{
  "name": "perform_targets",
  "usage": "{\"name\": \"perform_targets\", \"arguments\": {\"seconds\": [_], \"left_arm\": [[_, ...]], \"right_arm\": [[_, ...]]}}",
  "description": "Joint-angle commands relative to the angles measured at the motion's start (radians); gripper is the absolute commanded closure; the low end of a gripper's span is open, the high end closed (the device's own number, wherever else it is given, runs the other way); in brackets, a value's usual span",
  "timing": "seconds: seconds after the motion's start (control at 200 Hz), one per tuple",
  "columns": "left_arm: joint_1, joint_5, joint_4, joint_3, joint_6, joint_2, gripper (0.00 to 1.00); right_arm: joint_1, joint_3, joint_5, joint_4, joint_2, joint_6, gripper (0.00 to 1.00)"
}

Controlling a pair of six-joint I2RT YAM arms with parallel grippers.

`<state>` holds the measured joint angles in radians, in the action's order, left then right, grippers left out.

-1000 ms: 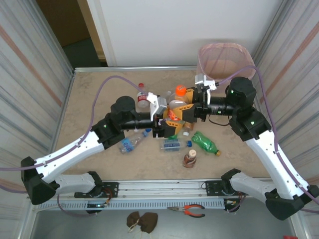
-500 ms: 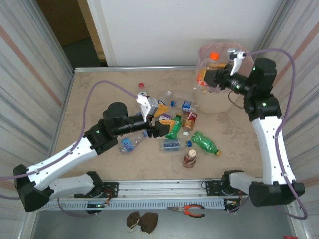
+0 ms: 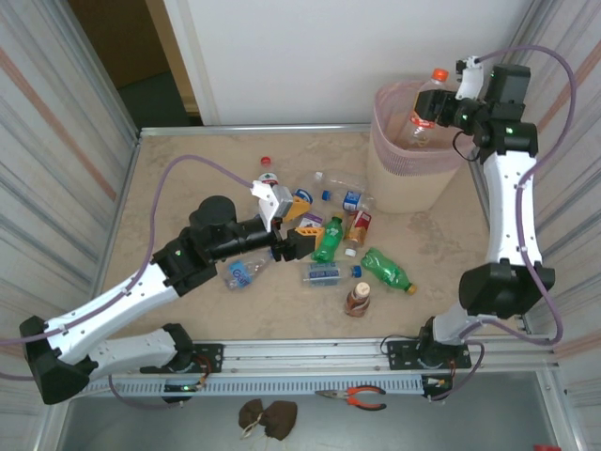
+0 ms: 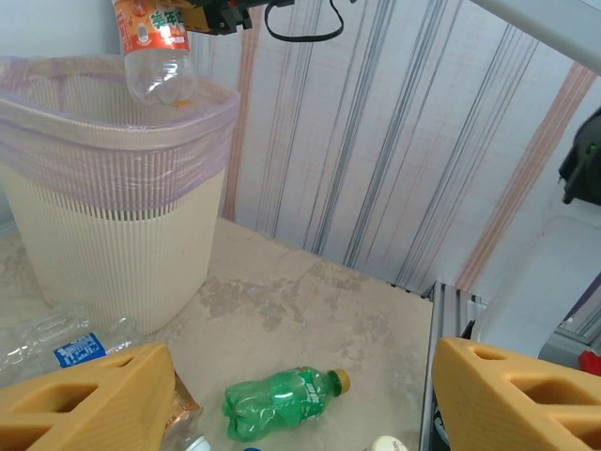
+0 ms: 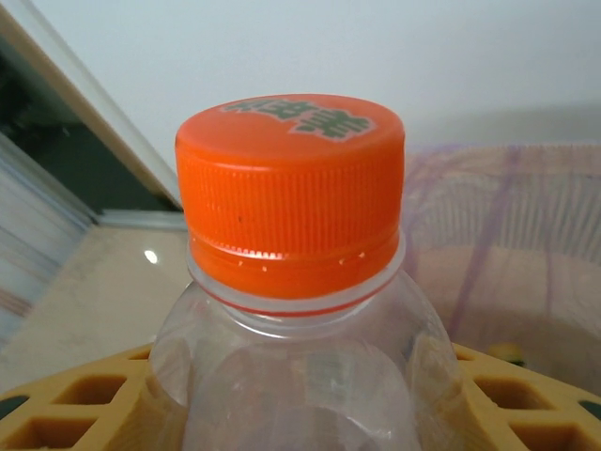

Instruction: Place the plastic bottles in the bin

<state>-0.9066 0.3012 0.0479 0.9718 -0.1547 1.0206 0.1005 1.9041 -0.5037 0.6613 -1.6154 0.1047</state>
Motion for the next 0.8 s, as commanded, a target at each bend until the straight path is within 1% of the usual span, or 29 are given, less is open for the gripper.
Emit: {"name": "perform_targets", "arguments": {"seconds": [0.0,0.215,0.316,0.511,0.797], "left_arm": [[0.008,-0.022,-0.011,-0.012,-0.001,-0.023,0.27],[0.012,-0.041,-0.031,-0.026,-0.011,-0.038,0.27],[0.018,-0.055,-0.047,-0.034,-0.018,-0.052,0.27],[0.021,-0.051,-0.027,-0.070,-0.022,-0.088,0.27],[0.028,-0.065,-0.040,-0.081,-0.026,-0.106,0.27]], "right_arm": [[-0.047,0.094,0.086,0.191,-0.075,-0.128,0.50],[-0.112,0.267,0.159,0.389,-0.257,-0.218,0.48],[-0.132,0.318,0.182,0.453,-0.338,-0.236,0.48],[-0.136,0.353,0.217,0.503,-0.457,-0.238,0.47],[-0.124,0.364,0.212,0.509,-0.571,-0.227,0.45]]}}
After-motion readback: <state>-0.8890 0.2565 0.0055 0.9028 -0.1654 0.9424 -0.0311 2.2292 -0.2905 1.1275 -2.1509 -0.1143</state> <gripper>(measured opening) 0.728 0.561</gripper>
